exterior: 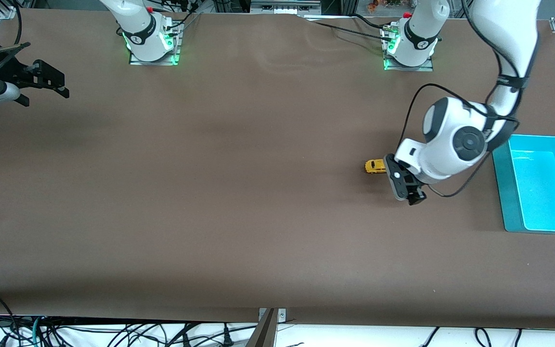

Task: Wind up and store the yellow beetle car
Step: 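Lower the left gripper and grasp the yellow car, then lift the car with the left gripper and carry it over the turquoise bin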

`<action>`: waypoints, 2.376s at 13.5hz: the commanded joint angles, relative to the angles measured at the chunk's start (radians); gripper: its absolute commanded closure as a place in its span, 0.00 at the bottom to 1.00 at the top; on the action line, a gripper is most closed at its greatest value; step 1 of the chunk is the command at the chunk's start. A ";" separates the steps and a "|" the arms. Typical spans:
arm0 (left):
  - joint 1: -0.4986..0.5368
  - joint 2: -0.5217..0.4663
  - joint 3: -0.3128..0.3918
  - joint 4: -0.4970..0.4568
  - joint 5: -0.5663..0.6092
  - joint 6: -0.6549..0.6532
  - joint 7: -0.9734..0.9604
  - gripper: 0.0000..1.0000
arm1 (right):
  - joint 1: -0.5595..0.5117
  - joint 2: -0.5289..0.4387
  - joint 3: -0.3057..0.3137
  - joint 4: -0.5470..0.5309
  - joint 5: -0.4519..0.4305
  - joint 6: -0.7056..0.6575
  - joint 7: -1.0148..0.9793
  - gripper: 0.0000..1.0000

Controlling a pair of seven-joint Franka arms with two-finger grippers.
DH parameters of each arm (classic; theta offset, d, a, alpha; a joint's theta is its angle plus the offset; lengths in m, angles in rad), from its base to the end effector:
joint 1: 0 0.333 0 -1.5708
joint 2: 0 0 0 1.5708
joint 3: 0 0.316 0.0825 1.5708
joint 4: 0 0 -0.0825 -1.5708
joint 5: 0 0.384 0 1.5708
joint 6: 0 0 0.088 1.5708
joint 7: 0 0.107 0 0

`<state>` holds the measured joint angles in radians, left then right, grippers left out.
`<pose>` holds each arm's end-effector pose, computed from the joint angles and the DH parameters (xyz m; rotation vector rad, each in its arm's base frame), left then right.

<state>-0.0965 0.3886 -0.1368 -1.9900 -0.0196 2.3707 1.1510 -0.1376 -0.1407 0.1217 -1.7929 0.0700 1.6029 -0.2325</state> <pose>0.5926 -0.1382 0.2681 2.3952 -1.9374 0.0382 0.5098 0.0031 0.5968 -3.0650 -0.3245 0.0667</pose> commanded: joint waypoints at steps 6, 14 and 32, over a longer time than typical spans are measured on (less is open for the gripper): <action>-0.020 -0.060 -0.061 -0.235 0.164 0.273 0.061 0.00 | -0.004 -0.008 0.004 -0.005 0.001 -0.004 0.016 0.00; -0.017 -0.079 -0.052 -0.369 0.165 0.384 0.053 0.00 | -0.002 -0.008 0.004 -0.017 0.002 0.003 0.016 0.00; 0.007 -0.169 0.003 -0.366 0.170 0.314 0.065 0.79 | -0.004 -0.010 0.004 -0.022 0.002 0.006 0.015 0.00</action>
<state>-0.1060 0.3079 -0.1484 -2.3586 0.1205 2.7746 1.2022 -0.1376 -0.1402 0.1219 -1.8055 0.0700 1.6035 -0.2323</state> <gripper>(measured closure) 0.595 0.000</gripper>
